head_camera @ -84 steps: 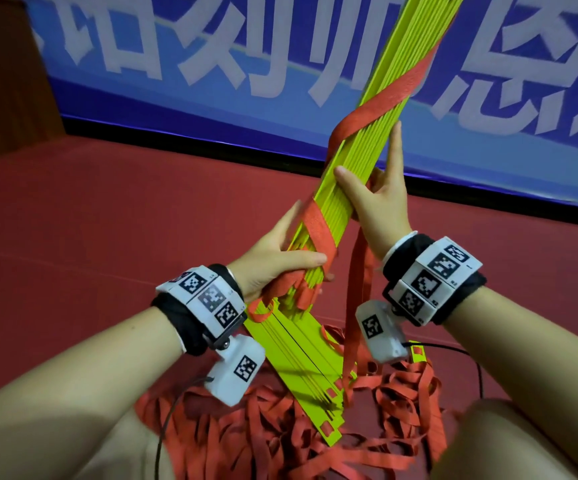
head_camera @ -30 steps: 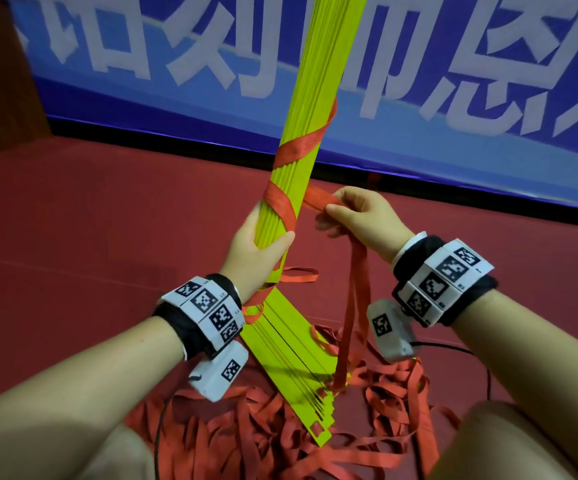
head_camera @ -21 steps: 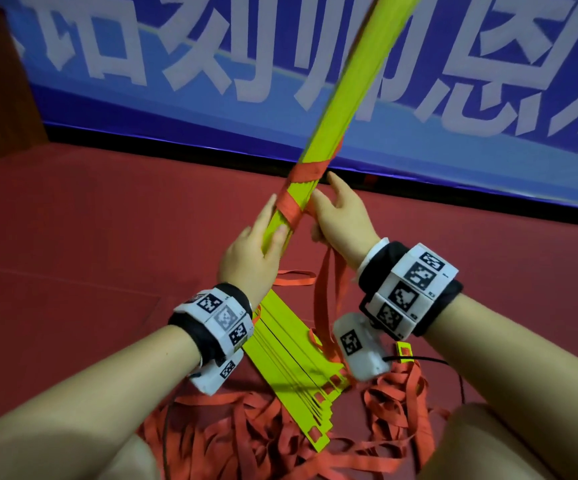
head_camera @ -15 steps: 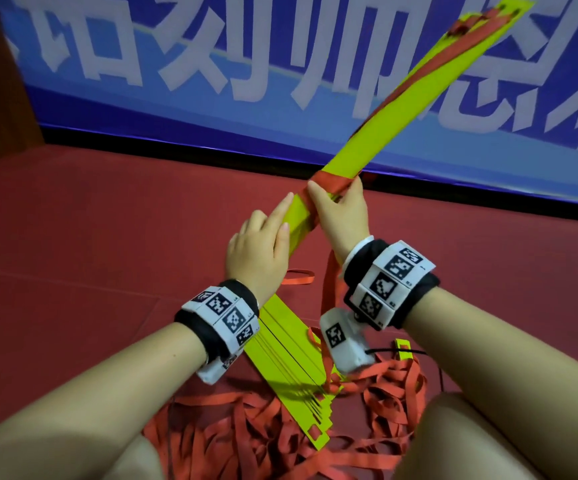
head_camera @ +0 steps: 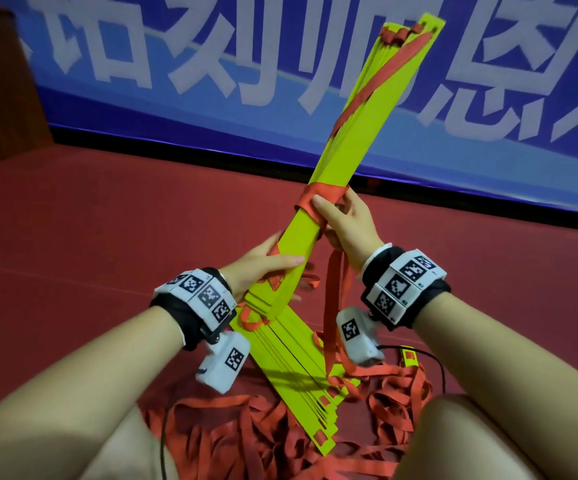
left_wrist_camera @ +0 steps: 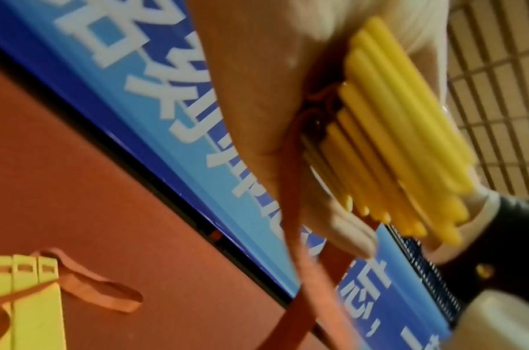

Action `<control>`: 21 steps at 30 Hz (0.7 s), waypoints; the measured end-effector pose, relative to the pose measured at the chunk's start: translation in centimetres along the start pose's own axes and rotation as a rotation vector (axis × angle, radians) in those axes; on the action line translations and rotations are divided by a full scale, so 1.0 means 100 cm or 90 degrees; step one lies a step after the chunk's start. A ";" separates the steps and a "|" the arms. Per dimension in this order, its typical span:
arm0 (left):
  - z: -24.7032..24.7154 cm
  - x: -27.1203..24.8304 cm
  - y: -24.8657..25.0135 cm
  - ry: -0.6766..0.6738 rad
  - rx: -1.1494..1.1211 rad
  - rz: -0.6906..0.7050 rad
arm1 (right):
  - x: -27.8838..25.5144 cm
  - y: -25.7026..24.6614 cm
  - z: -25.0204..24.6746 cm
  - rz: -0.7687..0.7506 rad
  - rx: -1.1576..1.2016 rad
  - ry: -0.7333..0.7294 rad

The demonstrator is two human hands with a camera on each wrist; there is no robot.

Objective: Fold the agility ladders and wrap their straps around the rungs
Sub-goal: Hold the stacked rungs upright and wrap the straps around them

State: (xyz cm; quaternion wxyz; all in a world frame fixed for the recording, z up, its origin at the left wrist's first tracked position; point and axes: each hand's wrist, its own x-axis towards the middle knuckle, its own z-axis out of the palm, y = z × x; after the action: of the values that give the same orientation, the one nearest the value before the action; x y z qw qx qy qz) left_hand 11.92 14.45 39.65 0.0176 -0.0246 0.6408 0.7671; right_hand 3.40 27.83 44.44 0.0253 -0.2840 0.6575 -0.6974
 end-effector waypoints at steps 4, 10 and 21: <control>-0.002 -0.006 0.001 -0.025 0.006 0.037 | 0.005 -0.003 0.002 -0.006 -0.040 -0.032; -0.014 0.003 -0.014 0.170 0.335 0.248 | 0.012 0.003 0.003 -0.032 -0.087 -0.013; -0.020 0.006 0.000 0.390 0.839 0.281 | 0.011 0.012 0.013 -0.089 -0.194 0.114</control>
State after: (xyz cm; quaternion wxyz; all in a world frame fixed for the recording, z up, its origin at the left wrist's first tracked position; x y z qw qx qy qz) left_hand 11.41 12.45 39.27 -0.3044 -0.0921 0.9326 0.1704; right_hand 2.71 26.04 43.72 -0.1249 -0.2661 0.7337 -0.6126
